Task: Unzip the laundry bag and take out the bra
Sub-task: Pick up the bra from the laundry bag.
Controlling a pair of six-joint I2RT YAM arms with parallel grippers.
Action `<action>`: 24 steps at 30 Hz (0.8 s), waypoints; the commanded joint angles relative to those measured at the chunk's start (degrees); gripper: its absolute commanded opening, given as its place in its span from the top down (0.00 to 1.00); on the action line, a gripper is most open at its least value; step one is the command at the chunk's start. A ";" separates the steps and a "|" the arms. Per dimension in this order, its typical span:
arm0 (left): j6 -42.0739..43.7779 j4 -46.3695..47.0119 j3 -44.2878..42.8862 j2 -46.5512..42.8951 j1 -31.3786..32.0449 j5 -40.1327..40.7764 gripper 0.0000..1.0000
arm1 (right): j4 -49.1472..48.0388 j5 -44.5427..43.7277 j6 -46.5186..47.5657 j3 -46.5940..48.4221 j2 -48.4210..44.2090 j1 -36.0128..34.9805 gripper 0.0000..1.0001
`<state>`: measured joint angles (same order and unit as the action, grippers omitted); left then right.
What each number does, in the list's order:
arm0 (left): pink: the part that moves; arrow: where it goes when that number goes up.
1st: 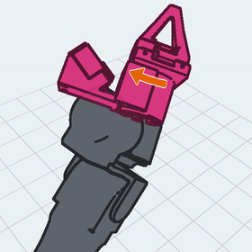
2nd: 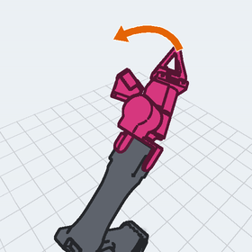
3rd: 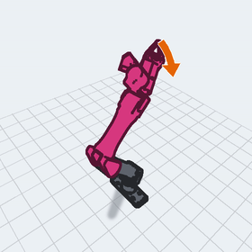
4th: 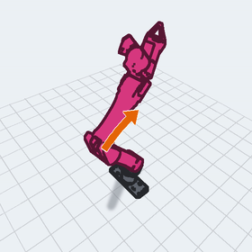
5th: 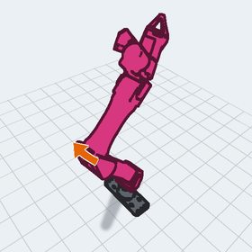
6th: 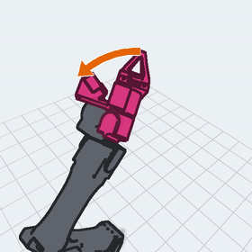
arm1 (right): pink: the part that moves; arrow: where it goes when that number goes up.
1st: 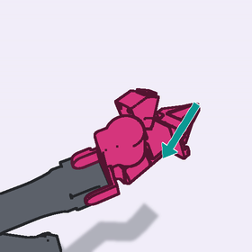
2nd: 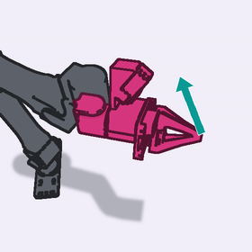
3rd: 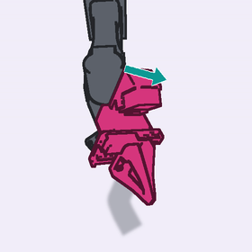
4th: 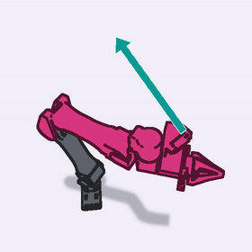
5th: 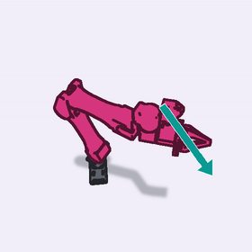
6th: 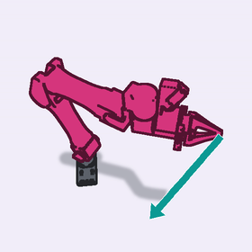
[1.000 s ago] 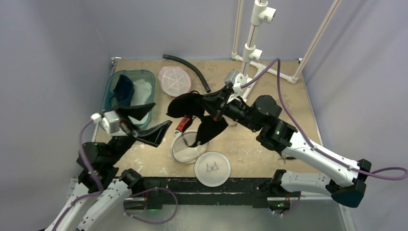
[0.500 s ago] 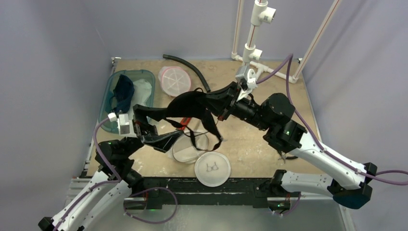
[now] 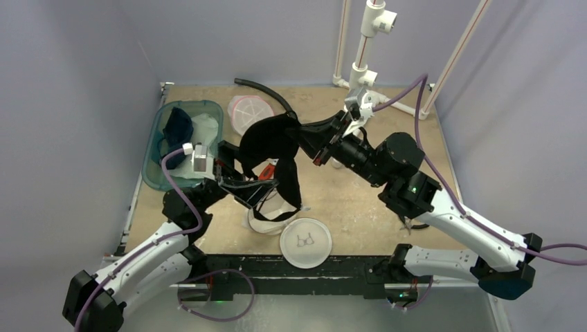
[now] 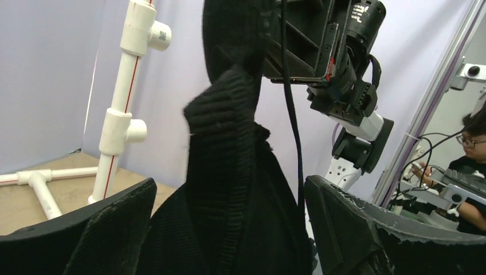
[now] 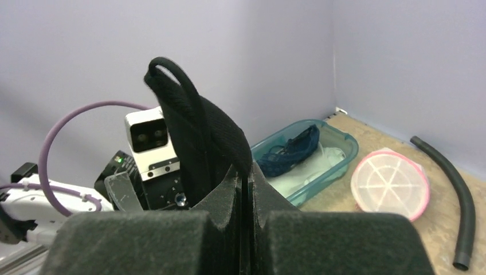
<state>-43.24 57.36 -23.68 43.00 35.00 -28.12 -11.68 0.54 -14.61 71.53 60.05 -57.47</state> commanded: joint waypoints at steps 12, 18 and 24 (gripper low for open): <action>3.15 -1.14 -0.77 3.98 3.14 14.80 0.01 | 1.78 -24.21 -0.40 3.36 4.09 -1.26 1.00; 5.55 2.52 -2.37 11.22 7.68 17.20 0.01 | 1.48 -23.61 -0.36 4.52 5.20 -1.85 1.00; 11.55 2.30 -5.70 16.20 13.87 22.84 0.01 | 2.06 -24.05 -0.95 4.96 5.18 -2.18 1.00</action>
<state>-37.28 57.25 -25.17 57.69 45.76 -10.37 -8.36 -21.61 -15.20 73.60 65.95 -59.24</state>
